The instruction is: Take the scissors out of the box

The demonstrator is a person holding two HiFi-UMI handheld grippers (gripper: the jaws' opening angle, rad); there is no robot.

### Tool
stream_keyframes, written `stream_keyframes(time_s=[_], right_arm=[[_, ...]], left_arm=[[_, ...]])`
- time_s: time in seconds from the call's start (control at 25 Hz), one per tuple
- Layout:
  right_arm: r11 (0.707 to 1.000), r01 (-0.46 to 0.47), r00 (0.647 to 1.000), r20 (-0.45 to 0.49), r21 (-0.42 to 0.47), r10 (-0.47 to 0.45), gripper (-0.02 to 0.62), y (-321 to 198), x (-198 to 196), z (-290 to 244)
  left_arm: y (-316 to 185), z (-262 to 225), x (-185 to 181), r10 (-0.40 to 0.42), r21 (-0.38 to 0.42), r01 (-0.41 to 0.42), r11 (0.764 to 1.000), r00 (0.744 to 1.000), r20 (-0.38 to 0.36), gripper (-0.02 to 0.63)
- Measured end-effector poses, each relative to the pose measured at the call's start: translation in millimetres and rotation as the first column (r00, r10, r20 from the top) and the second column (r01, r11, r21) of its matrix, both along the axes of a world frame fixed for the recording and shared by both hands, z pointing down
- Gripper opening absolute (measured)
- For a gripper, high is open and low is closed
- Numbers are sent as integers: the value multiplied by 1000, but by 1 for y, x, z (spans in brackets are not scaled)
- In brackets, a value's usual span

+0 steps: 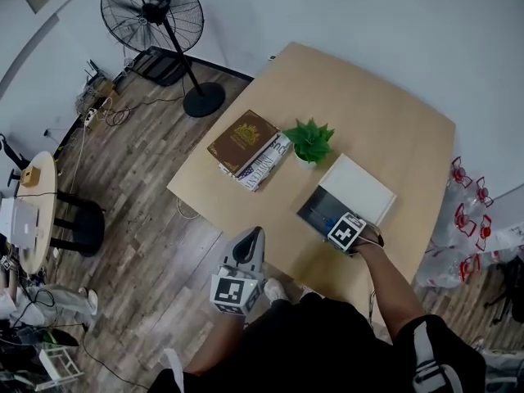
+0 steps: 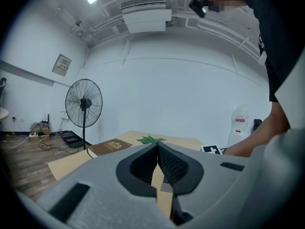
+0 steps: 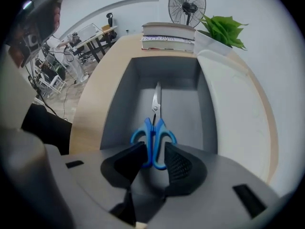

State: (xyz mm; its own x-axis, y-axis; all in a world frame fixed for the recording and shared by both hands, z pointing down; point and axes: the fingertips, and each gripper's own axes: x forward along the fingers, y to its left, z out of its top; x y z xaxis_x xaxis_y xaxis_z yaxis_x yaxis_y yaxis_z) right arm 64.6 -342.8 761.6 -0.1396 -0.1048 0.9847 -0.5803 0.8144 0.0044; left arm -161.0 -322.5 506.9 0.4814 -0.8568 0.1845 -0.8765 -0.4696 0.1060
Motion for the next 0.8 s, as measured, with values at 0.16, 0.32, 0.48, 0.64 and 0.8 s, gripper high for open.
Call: stream_keyframes(time_s=[0.16,0.32,0.48,0.64,0.8], right_arm=[[1000,11,1000,-16,-12,-11,119,-3,-1,-1],[1000,2,1000,-16,2,-2,77,-3,-1,-1],[1000,-6,1000,-12,8,6,72,-1,-1,-2],[999,-24,1000,-2,48,25,72,-1,0,-13],[993,-51,998,41,110,46,71,-5,-5,-37]], left_arm=[[4,1,-2,-15,-4,15,1000,1000,-3,0],[7,1,-3,-18,1,18,1000,1000,3,0],[10,-1,-4,-17,5,17,1000,1000,8,0],[13,-2,-7,-20,6,20,1000,1000,12,0],[15,-2,-6,-16,8,16,1000,1000,21,0]])
